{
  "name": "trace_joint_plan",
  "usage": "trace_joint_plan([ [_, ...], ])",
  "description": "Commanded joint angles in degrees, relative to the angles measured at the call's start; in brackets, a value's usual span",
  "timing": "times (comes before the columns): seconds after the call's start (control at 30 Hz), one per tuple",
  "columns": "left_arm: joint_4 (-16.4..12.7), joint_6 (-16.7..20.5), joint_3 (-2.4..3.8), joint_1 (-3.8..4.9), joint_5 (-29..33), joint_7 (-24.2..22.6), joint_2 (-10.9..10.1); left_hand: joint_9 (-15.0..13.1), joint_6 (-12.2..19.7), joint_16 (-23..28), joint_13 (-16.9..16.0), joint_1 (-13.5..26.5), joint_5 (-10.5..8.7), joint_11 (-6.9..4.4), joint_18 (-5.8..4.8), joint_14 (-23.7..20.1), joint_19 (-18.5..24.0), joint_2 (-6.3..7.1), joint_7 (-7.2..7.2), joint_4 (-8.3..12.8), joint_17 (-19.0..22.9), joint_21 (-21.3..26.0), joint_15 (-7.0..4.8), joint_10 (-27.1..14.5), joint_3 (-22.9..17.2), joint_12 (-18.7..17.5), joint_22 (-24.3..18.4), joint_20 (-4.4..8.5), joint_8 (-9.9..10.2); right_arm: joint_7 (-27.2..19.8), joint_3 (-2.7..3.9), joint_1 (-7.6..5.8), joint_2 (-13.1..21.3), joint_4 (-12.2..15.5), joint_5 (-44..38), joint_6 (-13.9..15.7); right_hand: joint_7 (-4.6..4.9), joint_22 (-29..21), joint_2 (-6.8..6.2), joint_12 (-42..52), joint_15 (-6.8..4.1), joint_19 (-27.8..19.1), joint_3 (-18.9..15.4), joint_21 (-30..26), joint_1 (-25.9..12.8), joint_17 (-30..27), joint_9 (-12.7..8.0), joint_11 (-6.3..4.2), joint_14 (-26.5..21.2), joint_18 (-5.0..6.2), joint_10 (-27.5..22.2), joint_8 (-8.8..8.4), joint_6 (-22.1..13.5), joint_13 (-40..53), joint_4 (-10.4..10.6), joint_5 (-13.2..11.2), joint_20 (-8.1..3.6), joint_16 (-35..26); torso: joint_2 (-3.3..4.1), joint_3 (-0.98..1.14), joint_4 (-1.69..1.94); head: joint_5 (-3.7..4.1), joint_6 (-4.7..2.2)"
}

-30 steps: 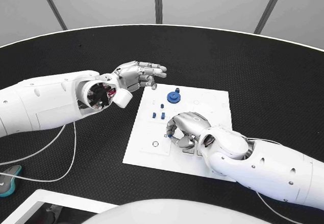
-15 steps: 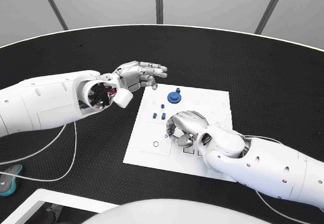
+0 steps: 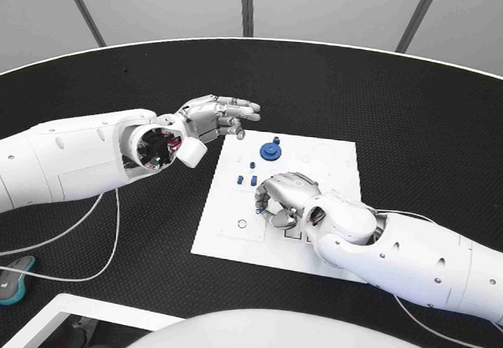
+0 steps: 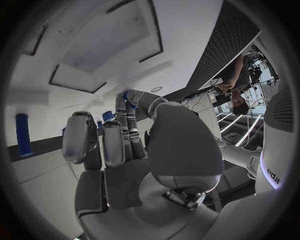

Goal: Assemble the parts on the task board

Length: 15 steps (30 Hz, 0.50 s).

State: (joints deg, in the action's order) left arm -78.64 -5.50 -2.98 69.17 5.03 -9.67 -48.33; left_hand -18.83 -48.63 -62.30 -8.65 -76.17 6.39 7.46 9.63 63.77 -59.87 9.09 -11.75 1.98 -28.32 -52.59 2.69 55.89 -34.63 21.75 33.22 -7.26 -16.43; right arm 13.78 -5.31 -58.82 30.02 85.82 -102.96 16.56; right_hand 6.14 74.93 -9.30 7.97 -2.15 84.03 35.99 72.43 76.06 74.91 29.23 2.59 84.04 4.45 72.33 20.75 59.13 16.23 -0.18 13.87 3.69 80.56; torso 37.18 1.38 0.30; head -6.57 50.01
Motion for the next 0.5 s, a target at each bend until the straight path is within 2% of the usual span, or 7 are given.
trace_joint_plan([
  [0.03, -0.02, -0.02, 0.00, 0.00, 0.00, 0.04, -0.01, 0.05, 0.39, -0.39, -0.05, -0.39, -0.08, 0.11, 0.95, -0.38, 0.01, 0.02, -0.05, 0.00, 0.05, 0.37, 0.06, -0.31, 0.42, 0.30, -0.09, -0.27, 0.22, 0.05, 0.00, 0.00, -0.08, -0.01, 0.00, -0.20, 0.37, 6.22, -0.34, -0.45, 0.14, 1.45, -0.43, -0.28, -0.53, 1.05, 0.05, -0.07, 3.13, -0.88, -0.61, 0.14, -0.34, -0.02, -0.07, -0.31, -0.15, 0.08, 0.02, -0.03, 0.01, -0.11, -0.01],
  [0.1, -0.05, -0.04, 0.00, 0.00, 0.00, 0.07, -0.04, 0.05, 0.39, -0.39, -0.05, -0.39, -0.08, 0.11, 0.95, -0.38, 0.01, 0.02, -0.05, 0.00, 0.05, 0.37, 0.06, -0.31, 0.42, 0.30, -0.09, -0.27, 0.22, 0.07, 0.00, 0.00, -0.12, -0.03, 0.00, -0.32, 0.61, 5.95, -0.68, -0.77, 0.37, 1.26, -0.87, -0.90, -0.96, 0.77, -0.03, 0.21, 3.03, -0.77, -1.40, -0.27, -1.12, 0.02, 0.02, -0.09, 0.00, -0.12, 0.01, -0.05, 0.03, -0.13, -0.01],
  [0.17, -0.07, -0.04, 0.00, 0.00, 0.00, 0.09, -0.07, 0.05, 0.39, -0.39, -0.05, -0.39, -0.08, 0.11, 0.95, -0.38, 0.01, 0.02, -0.05, 0.00, 0.05, 0.37, 0.06, -0.31, 0.42, 0.30, -0.09, -0.27, 0.22, 0.06, 0.00, 0.00, -0.14, -0.06, 0.00, -0.34, 1.45, 5.53, -1.43, -1.66, 1.08, 0.94, -1.05, -1.88, -1.78, 0.21, -0.95, 1.06, 2.78, -0.65, -3.59, -2.44, -4.10, -0.09, 0.34, 0.95, 0.45, -0.51, 0.00, -0.08, 0.06, -0.16, -0.01],
  [0.33, -0.10, -0.04, 0.00, 0.00, 0.00, 0.11, -0.14, 0.05, 0.41, -0.41, -0.05, -0.39, -0.08, 0.12, 0.95, -0.41, 0.03, 0.03, -0.06, 0.00, 0.06, 0.38, 0.07, -0.36, 0.45, 0.32, -0.09, -0.29, 0.24, -0.18, 0.00, 0.00, -0.01, 0.19, 0.00, 0.32, 1.99, 5.12, -2.39, -2.22, 1.69, 0.64, -1.17, -2.86, -2.32, -0.19, -1.86, 1.79, 2.55, -0.48, -5.66, -4.51, -6.31, -0.14, 0.48, 1.26, 1.03, -0.75, -0.03, -0.05, 0.05, -0.22, -0.01],
  [0.5, -0.14, -0.04, 0.00, 0.01, 0.00, 0.11, -0.23, 0.05, 0.41, -0.41, -0.05, -0.39, -0.08, 0.12, 0.95, -0.41, 0.03, 0.03, -0.06, 0.00, 0.06, 0.38, 0.07, -0.36, 0.45, 0.32, -0.09, -0.29, 0.24, -0.33, 0.00, 0.00, 0.48, 1.09, 0.00, 1.44, 2.02, 5.18, -2.52, -2.17, 1.72, 0.66, -1.20, -2.77, -2.35, -0.12, -1.94, 1.82, 2.56, -0.50, -5.75, -4.70, -6.46, -0.11, 0.47, 1.23, 1.09, -0.70, -0.03, 0.02, -0.01, -0.29, -0.01],
])
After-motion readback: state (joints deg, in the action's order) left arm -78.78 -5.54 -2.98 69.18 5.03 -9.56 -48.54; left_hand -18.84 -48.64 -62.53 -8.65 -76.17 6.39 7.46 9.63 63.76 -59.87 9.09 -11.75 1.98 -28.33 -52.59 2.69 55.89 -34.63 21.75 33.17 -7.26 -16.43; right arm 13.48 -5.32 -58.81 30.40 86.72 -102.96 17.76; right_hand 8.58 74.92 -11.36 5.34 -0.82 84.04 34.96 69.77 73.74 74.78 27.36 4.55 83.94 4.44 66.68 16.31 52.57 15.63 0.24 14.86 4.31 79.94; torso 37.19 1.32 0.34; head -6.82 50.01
